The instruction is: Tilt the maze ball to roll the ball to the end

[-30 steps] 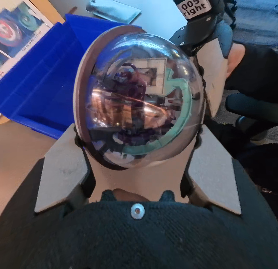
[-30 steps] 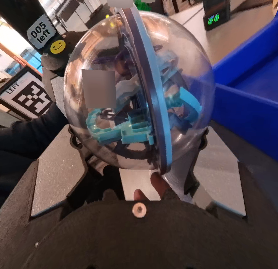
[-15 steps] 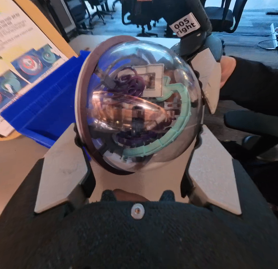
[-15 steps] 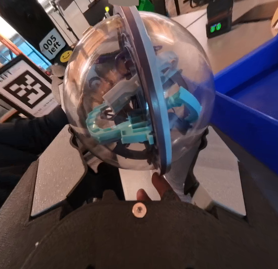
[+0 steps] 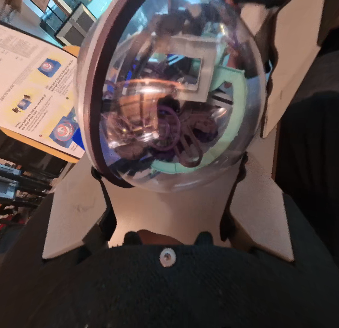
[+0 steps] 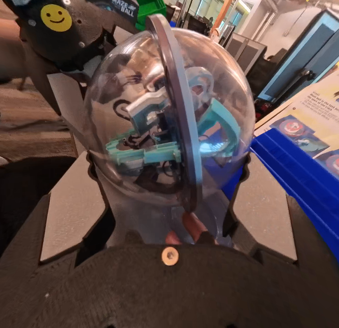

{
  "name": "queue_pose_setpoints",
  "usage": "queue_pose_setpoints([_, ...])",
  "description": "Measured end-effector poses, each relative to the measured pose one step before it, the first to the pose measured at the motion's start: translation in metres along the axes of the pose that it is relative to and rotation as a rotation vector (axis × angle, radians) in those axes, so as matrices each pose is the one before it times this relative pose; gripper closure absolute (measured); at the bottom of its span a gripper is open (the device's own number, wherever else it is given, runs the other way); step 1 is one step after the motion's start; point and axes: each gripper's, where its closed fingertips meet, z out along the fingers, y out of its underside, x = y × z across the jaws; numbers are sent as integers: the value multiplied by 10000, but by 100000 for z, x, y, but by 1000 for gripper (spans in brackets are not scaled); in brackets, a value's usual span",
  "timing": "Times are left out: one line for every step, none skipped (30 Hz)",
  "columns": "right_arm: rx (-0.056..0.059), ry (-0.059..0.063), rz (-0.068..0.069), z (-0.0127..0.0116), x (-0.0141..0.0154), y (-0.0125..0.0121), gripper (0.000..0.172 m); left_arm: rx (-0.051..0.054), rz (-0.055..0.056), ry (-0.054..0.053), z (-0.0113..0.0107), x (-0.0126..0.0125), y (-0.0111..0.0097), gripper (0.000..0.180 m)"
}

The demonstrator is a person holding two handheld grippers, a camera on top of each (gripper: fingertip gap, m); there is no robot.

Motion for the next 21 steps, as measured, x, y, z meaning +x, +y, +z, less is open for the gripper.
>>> queue_pose_setpoints([-48, 58, -290, 92, -326, 130, 21, -120, 48, 13, -80, 174, 694, 33])
queue_pose_setpoints([-85, 42, -260, 84, -316, 174, 23, -123, 19, 31, -40, 210, 678, 33])
queue_pose_setpoints([-103, 58, -255, 98, -289, 193, 24, -136, 4, 20, 7, 215, 653, 34])
queue_pose_setpoints([-124, 75, -251, 134, -252, 248, 25, -106, 12, -18, 71, 183, 586, 34])
queue_pose_setpoints([-127, 69, -254, 136, -234, 250, 26, -84, 30, -35, 114, 176, 561, 34])
queue_pose_setpoints([-120, 43, -235, 113, -232, 266, 27, -123, 15, -10, 163, 199, 597, 36])
queue_pose_setpoints([-13, 71, -219, 37, -126, 103, 28, -169, 1, -9, 179, 137, 626, 37])
queue_pose_setpoints([77, 80, -227, -60, -29, -80, 29, 9, 117, -55, -29, -108, 268, 39])
queue_pose_setpoints([39, 31, -136, -70, -35, -100, 31, -20, 5, 94, -145, -20, 147, 42])
queue_pose_setpoints([-10, 5, -81, -33, -18, -64, 32, -88, 38, 33, -121, -61, 220, 44])
queue_pose_setpoints([-23, 4, -103, 4, -21, -35, 33, -47, 26, -14, -120, -56, 184, 46])
queue_pose_setpoints([-36, 2, -112, -25, -46, -47, 33, -30, 28, -28, -158, -22, 184, 48])
queue_pose_setpoints([-56, 6, -100, -39, -64, -33, 34, -39, 11, 0, -225, -2, 214, 52])
queue_pose_setpoints([-60, -7, -86, -55, -95, -55, 35, -40, -7, 55, -356, 30, 254, 58])
queue_pose_setpoints([-19, -55, -70, -94, -159, -135, 36, 20, -23, 175, -514, 146, 209, 64])
queue_pose_setpoints([42, -112, -31, -123, -232, -237, 36, 109, -90, 209, -668, 154, 124, 70])
queue_pose_setpoints([65, -137, 24, -130, -238, -260, 37, 196, -241, 211, -769, 106, -1, 77])
queue_pose_setpoints([48, -133, 68, -114, -194, -227, 37, 208, -399, 263, -793, 103, -100, 77])
queue_pose_setpoints([42, -140, 96, -119, -166, -198, 38, 138, -456, 374, -786, 259, -78, 74])
queue_pose_setpoints([98, -176, 118, -159, -165, -266, 38, 85, -352, 353, -757, 307, -99, 71])
queue_pose_setpoints([164, -214, 159, -199, -170, -340, 40, 149, -224, 122, -712, 79, -259, 71])
